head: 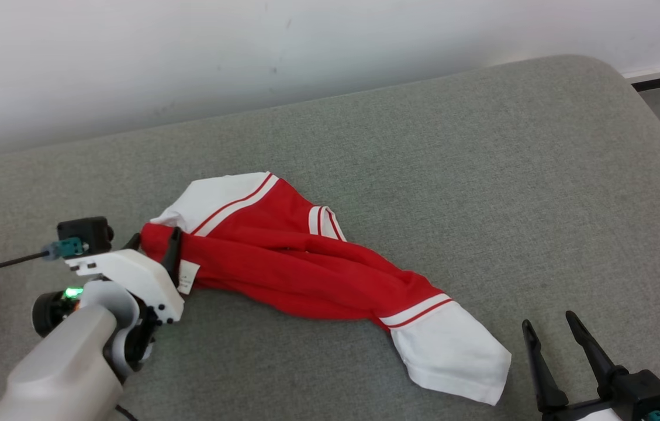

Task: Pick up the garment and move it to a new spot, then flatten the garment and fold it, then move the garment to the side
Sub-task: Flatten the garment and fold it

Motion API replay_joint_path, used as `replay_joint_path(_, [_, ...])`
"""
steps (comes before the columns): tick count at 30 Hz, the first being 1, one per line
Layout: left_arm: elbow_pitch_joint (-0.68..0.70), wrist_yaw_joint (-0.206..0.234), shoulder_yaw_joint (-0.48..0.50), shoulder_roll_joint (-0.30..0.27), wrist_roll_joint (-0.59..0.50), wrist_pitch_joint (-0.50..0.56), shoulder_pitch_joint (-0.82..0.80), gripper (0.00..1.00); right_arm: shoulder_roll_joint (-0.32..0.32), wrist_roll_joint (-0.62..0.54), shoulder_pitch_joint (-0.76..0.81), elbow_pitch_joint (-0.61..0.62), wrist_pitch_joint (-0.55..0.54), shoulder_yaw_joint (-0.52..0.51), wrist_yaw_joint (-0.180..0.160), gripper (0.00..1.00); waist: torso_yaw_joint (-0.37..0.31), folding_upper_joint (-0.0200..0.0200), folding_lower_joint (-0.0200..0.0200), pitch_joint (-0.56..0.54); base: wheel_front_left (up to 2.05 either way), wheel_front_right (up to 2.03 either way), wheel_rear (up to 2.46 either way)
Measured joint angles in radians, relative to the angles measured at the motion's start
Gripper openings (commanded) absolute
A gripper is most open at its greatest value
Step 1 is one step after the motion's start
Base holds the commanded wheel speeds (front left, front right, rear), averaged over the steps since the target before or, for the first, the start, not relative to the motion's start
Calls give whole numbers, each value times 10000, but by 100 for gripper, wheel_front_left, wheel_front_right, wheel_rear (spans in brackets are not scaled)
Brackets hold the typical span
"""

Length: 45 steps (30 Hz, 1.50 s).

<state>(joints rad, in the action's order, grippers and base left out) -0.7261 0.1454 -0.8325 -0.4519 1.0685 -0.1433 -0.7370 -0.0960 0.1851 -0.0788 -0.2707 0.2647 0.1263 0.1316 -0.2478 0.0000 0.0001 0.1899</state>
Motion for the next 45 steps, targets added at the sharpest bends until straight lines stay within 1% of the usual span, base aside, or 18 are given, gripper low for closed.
replay_joint_path(5, [-443,-284,-19,207,63,-96,-147,100,23,-6,-81,-25,2,19,0,100,82,0,0,-8,0,0,0])
replay_joint_path(10, [-853,-629,-107,439,140,27,-207,100,38,-13,-198,-33,0,77,0,100,119,0,0,-14,0,0,0])
replay_joint_path(13, [-1097,-763,-140,581,157,40,-225,100,46,-13,-214,-38,2,111,0,100,118,0,0,-15,0,0,0])
replay_joint_path(14, [-1156,-823,-142,631,161,21,-241,93,46,-13,-214,-38,2,115,0,100,117,0,0,-20,0,0,0])
replay_joint_path(15, [-1221,-849,-142,663,167,8,-260,62,46,-13,-214,-38,2,123,0,100,116,-1,0,-30,0,0,0])
replay_joint_path(16, [-1283,-909,-159,698,167,6,-280,41,48,-12,-214,-40,2,123,0,100,117,0,0,-44,0,0,0])
replay_joint_path(17, [-1337,-940,-165,727,169,-2,-291,27,50,-12,-214,-42,2,113,0,100,119,0,-1,-58,0,0,0])
replay_joint_path(18, [-1375,-976,-178,761,167,-12,-296,3,48,-12,-211,-44,2,105,0,100,127,0,0,-70,0,0,0])
replay_joint_path(19, [-1400,-1030,-196,788,167,-77,-299,0,48,-12,-205,-46,2,84,0,100,143,0,0,-86,0,0,0])
replay_joint_path(25, [-1352,-1152,-253,884,150,-313,-292,0,50,-12,26,-75,2,-17,0,100,355,0,0,-327,0,0,0])
replay_joint_path(29, [-807,-1162,-169,802,167,-533,-53,0,44,-13,174,-86,2,-36,0,100,565,0,0,-603,0,0,0])
replay_joint_path(33, [470,-794,-73,460,263,-660,653,0,27,-13,425,-98,0,-96,0,100,820,0,-1,-911,0,0,0])
replay_joint_path(35, [1388,-458,-86,190,305,-652,1263,0,6,-13,585,-100,0,-136,0,100,983,0,-1,-1047,0,0,0])
replay_joint_path(37, [2504,36,-52,-138,458,-612,1987,0,12,-13,714,-81,2,-142,0,100,1158,0,-2,-1161,0,0,0])
replay_joint_path(43, [5881,1779,12,-1074,863,-581,4338,0,-13,-4,918,-4,0,-153,0,100,1600,0,-2,-1310,0,0,0])
replay_joint_path(45, [6773,2203,115,-1285,1043,-600,4972,0,-21,-4,960,19,2,-163,0,100,1692,0,-2,-1306,0,0,0])
